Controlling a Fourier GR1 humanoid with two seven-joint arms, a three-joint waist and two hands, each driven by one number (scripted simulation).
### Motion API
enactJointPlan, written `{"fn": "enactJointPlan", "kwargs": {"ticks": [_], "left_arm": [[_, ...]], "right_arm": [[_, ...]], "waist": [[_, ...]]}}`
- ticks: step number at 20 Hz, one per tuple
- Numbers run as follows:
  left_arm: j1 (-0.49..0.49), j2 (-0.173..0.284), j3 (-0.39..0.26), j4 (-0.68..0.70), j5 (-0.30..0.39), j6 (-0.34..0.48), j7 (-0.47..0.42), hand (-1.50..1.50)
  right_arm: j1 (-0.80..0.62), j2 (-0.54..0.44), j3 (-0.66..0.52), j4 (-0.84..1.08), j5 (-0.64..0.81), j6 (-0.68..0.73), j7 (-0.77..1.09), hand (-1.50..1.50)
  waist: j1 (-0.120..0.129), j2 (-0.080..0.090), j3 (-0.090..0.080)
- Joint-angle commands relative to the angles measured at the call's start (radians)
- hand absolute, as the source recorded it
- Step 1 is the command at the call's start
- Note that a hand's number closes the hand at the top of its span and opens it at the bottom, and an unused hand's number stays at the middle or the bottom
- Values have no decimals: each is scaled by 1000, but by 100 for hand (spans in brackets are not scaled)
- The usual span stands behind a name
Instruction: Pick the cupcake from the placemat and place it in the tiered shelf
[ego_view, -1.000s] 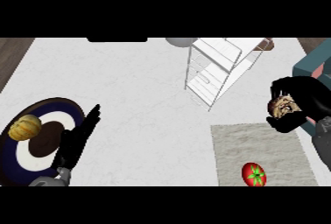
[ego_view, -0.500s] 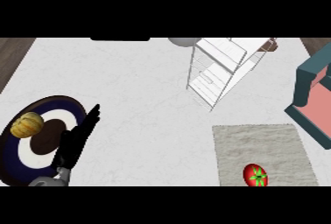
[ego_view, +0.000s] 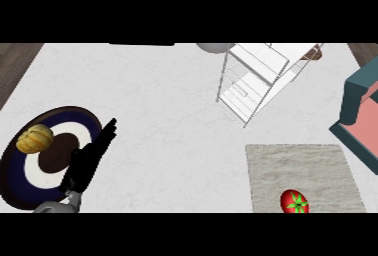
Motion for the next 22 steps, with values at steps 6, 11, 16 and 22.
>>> {"fn": "enactJointPlan", "kwargs": {"ticks": [6,11,16,22], "left_arm": [[-51,-24,7,30,-20,-7,18,0],[-68,-33,24,48,-13,-19,4,0],[-47,-3,35,12,-6,-50,3,0],[-50,-46,21,93,-38,-28,-52,0]], "right_arm": [[-268,109,60,326,137,-140,-30,150],[-329,176,107,418,197,-169,-78,150],[-372,246,126,532,239,-200,-78,150],[-399,307,152,624,285,-225,-90,150]], "waist": [[22,13,0],[15,12,0],[27,14,0],[32,21,0]]}}
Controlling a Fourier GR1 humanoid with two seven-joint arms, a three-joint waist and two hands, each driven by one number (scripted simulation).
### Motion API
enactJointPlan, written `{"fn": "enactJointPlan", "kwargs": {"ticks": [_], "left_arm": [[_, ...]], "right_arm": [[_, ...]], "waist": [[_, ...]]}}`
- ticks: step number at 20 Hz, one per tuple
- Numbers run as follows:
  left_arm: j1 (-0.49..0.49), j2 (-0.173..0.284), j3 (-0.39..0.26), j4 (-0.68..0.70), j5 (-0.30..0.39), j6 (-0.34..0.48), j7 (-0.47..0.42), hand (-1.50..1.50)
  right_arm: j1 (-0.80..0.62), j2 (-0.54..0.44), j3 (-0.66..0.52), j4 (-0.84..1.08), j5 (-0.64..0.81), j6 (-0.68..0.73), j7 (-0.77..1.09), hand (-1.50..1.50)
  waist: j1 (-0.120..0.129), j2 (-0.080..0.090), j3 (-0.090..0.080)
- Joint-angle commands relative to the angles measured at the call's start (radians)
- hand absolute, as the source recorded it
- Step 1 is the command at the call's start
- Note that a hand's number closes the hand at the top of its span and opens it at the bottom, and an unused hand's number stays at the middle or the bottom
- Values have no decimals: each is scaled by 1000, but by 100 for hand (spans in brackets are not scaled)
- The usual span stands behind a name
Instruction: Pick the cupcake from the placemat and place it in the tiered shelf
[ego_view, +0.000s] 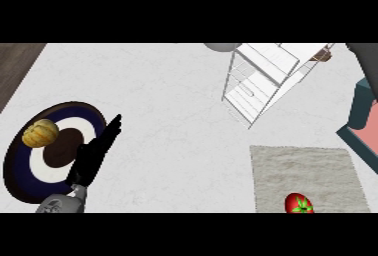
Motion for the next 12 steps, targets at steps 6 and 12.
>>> {"fn": "enactJointPlan", "kwargs": {"ticks": [6,12], "left_arm": [[-17,-5,-12,-9,-14,-1,21,0],[-10,-7,-14,-17,-10,-13,26,0]], "right_arm": [[-19,102,-247,192,-258,246,106,-150],[-53,112,-411,220,-420,280,159,-150]], "waist": [[28,12,2],[16,8,1]]}}
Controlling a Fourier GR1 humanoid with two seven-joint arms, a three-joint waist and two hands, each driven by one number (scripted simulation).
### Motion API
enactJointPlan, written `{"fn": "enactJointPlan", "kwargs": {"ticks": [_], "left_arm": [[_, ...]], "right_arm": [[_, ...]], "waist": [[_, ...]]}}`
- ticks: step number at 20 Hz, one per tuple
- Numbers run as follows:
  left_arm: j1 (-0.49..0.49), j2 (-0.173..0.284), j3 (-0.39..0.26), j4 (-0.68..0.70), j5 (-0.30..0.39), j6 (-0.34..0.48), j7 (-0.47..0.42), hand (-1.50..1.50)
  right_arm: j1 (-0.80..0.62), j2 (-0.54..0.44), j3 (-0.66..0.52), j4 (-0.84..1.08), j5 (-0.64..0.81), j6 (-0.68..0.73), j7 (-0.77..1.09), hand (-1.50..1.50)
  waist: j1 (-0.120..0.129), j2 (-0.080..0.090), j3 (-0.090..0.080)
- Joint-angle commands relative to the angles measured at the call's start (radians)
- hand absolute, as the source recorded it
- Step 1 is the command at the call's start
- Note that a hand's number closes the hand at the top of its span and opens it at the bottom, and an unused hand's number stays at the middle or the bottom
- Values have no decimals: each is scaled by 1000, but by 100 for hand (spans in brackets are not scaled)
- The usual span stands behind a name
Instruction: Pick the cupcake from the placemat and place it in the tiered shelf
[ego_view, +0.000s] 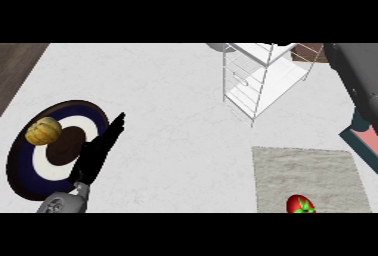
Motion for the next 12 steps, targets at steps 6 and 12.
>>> {"fn": "enactJointPlan", "kwargs": {"ticks": [6,12], "left_arm": [[11,14,19,6,3,-14,-17,0],[13,-5,5,-25,-11,9,0,0]], "right_arm": [[9,-51,-204,-26,-196,-123,0,-150],[70,-210,-262,-52,-234,-253,8,-150]], "waist": [[-4,10,-1],[-4,19,1]]}}
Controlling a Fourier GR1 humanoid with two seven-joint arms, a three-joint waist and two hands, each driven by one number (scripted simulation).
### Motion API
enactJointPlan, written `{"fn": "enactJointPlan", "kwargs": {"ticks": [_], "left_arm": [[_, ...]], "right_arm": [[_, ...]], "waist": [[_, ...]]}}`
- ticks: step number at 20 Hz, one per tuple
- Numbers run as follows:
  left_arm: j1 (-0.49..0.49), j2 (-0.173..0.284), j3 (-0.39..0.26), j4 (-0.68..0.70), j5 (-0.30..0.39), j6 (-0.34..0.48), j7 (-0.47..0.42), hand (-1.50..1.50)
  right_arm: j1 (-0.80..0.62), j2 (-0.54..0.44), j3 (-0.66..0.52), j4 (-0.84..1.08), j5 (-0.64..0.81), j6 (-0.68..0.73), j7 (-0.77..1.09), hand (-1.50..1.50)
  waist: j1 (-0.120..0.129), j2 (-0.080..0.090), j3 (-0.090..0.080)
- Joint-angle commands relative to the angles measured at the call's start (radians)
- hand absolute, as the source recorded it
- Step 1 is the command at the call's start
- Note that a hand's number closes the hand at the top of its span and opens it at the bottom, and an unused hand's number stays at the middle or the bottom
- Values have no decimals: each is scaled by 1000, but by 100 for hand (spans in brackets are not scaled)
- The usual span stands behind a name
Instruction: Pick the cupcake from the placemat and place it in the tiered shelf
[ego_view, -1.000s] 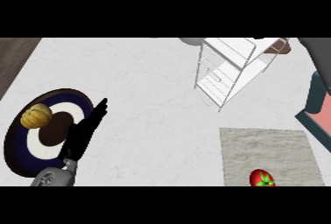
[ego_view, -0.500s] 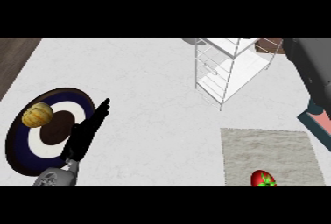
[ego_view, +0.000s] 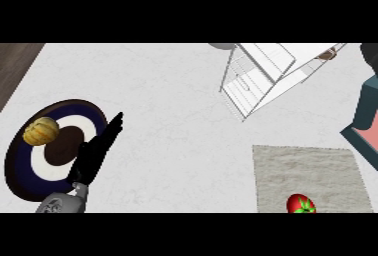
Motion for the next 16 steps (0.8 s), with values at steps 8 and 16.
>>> {"fn": "enactJointPlan", "kwargs": {"ticks": [8,16], "left_arm": [[31,2,8,0,-5,2,-34,0],[15,1,10,-11,3,-11,-17,0]], "right_arm": [[138,-313,-61,-22,-57,76,32,-150],[240,-423,-63,-38,-57,247,-75,-150]], "waist": [[-9,1,0],[4,7,4]]}}
